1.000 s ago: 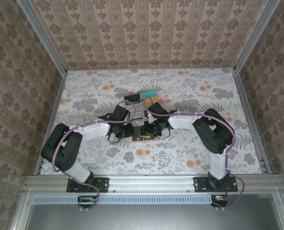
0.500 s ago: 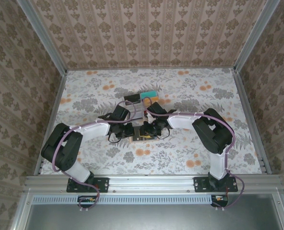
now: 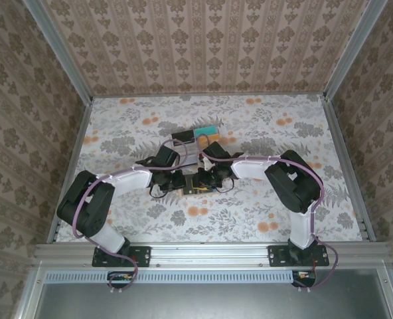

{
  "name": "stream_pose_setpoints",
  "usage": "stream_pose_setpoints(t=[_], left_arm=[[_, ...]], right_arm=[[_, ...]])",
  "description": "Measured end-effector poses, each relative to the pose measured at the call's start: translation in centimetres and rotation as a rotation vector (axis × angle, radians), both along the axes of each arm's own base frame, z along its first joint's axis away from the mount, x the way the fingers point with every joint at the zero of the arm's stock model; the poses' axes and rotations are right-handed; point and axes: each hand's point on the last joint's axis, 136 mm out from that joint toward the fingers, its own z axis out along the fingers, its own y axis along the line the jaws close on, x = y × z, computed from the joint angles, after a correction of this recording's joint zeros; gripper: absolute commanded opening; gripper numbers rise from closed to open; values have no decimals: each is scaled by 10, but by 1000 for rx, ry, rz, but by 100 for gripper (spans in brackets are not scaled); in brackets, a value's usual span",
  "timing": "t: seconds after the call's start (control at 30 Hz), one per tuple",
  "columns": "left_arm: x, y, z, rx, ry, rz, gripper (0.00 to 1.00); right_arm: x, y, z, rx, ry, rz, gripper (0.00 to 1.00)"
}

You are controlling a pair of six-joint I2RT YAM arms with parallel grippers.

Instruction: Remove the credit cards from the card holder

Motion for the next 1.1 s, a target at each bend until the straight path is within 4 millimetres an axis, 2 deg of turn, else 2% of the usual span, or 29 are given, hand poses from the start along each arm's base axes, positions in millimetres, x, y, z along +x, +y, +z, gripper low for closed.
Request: stream_pose_setpoints(t=[0.07, 0.3, 0.47, 0.57, 0.77, 0.97, 1.1], left_arm=[[1, 0, 0, -4, -5, 6, 17], [3, 2, 0, -21, -26, 32, 18], [4, 4, 0, -12, -32, 39, 29], [1, 6, 0, 2, -21, 29, 36], [-2, 13, 2, 22, -4, 28, 37], [-2, 15, 7, 17, -7, 23, 34], [-2, 10, 15, -17, -24, 8, 29]], right_arm=[[1, 0, 0, 22, 6, -10, 23], [3, -1, -2, 53, 2, -20, 7], [5, 0, -1, 67, -13, -25, 1], [5, -1, 0, 73, -23, -24, 0], [3, -13, 3, 65, -39, -33, 0], [4, -24, 2, 53, -35, -50, 0], [4, -24, 2, 51, -42, -42, 6]])
